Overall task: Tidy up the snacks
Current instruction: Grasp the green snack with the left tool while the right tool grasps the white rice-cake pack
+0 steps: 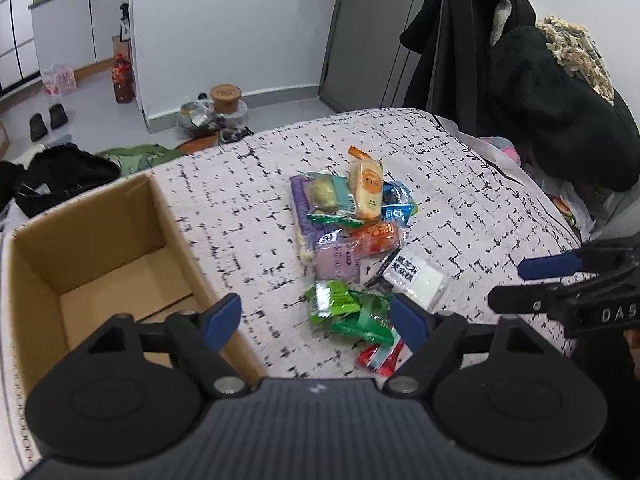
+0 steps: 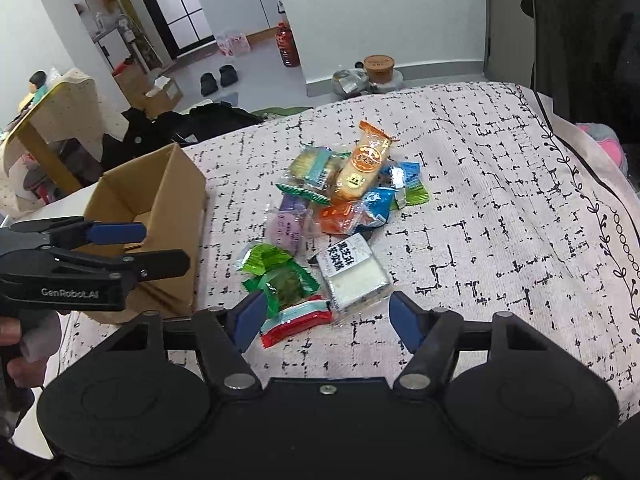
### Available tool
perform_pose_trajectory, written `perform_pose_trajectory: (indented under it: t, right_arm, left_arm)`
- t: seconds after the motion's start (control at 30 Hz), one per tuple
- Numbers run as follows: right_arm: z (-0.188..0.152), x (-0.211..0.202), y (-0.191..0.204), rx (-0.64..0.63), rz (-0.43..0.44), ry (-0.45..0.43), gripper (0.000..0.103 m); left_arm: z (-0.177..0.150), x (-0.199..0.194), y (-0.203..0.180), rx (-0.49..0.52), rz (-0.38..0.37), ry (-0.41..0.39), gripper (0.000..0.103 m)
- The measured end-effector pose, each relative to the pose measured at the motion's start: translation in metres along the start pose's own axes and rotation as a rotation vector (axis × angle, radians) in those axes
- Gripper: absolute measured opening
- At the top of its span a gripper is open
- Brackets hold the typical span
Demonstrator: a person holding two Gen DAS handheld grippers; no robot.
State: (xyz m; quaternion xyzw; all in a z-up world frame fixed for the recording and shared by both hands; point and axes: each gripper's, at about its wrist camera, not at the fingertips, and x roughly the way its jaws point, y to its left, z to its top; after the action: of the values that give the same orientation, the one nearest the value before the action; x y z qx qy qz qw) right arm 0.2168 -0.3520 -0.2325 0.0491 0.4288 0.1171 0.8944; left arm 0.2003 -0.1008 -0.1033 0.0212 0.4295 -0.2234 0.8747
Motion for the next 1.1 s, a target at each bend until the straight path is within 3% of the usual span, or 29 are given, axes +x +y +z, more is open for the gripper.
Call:
perform_pose_trajectory:
  t: [0.33, 0.7, 1.1]
  right_arm:
    - [0.012, 0.032, -0.010, 0.008, -0.018, 0.042, 0.063]
    - [0.021, 0.056, -0.018, -0.019, -0.012, 0.079, 0.063]
    - [0.018, 0.071, -0.021, -0.008, 0.024, 0.113, 0.063]
  left_arm:
    - [0.011, 0.043, -0.011, -0.024, 0.001, 0.061, 0.060]
    - [0.013, 0.071, -0.016, -0.073, 0.031, 0.123, 0.048]
    - [0.005, 0.085, -0.008, -0.106, 0.102, 0.204, 0.042]
